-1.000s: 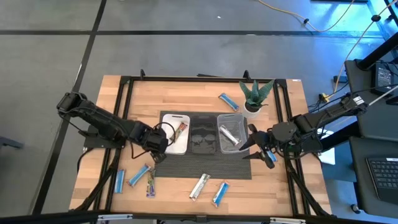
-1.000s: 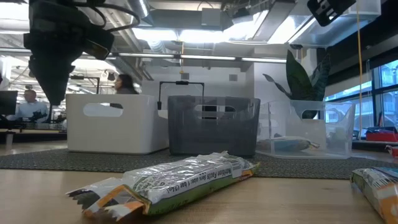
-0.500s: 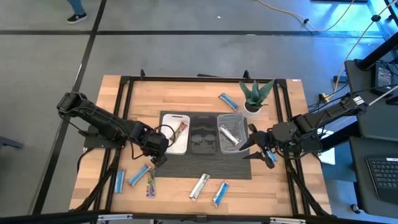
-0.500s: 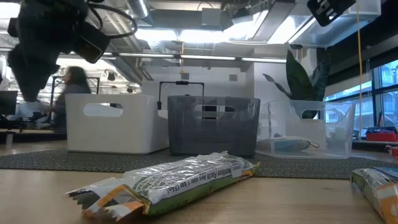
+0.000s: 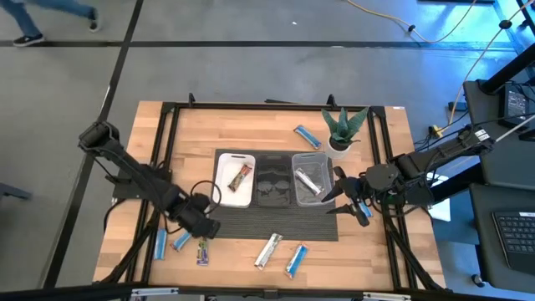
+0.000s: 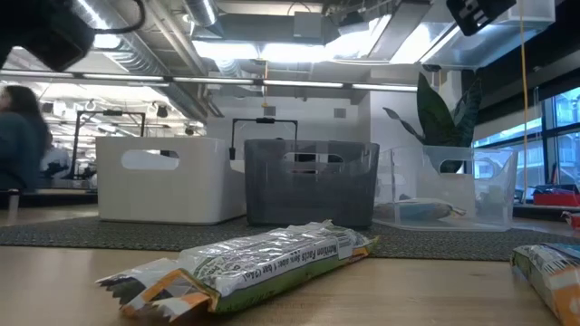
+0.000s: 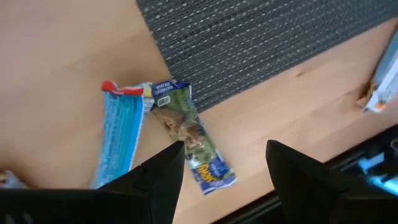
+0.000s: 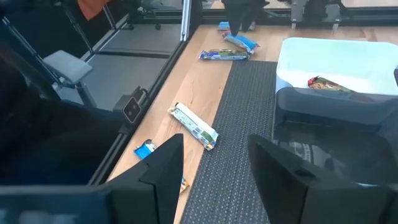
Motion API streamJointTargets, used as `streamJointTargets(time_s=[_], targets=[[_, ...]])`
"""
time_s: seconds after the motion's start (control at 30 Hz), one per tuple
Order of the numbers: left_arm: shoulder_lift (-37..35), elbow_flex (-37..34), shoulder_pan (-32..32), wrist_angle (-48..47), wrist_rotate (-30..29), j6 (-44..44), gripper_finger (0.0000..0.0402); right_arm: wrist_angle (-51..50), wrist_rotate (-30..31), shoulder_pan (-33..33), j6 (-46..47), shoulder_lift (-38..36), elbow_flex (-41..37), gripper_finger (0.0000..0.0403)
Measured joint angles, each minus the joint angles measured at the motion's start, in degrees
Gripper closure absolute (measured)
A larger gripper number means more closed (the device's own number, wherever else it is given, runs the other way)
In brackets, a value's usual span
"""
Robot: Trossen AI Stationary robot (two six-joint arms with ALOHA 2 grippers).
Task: Pick and place Granola Bars by type
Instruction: Put the blue granola bar into the black bin
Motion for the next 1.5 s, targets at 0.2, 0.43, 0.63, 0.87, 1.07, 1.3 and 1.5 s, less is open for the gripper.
streamJointTargets(time_s=[0.2, 0.43, 0.63, 0.87, 1.07, 1.3, 1.5], targets=[[5.5, 0.0, -3.0, 0.9, 2.6, -6.5, 0.0187, 0.0, 0.0, 0.0, -1.3, 0.0, 0.0, 0.0221], [11.0, 1.7, -1.7, 3.7, 6.9, -4.9, 0.0183, 0.0, 0.0, 0.0, -1.3, 0.0, 0.0, 0.0221], [14.8, 1.9, -0.8, 4.3, 8.6, -4.5, 0.0187, 0.0, 0.0, 0.0, -4.1, 0.0, 0.0, 0.0221], [19.0, 1.9, -0.1, 4.6, 9.0, -1.5, 0.0183, 0.0, 0.1, 0.0, -6.2, 0.0, 0.0, 0.0221], [19.3, 2.0, -0.1, 4.8, 9.2, 2.9, 0.0185, 0.0, 0.1, -0.1, -6.2, 0.0, 0.0, 0.0221], [19.2, 1.9, -0.1, 5.0, 9.5, 5.2, 0.0184, 0.0, 0.0, -0.1, -6.2, 0.0, 0.0, 0.0221], [19.2, 1.9, -0.1, 4.9, 9.3, 5.2, 0.0186, 0.0, 0.0, -0.1, -5.8, 0.0, 0.0, 0.0221]])
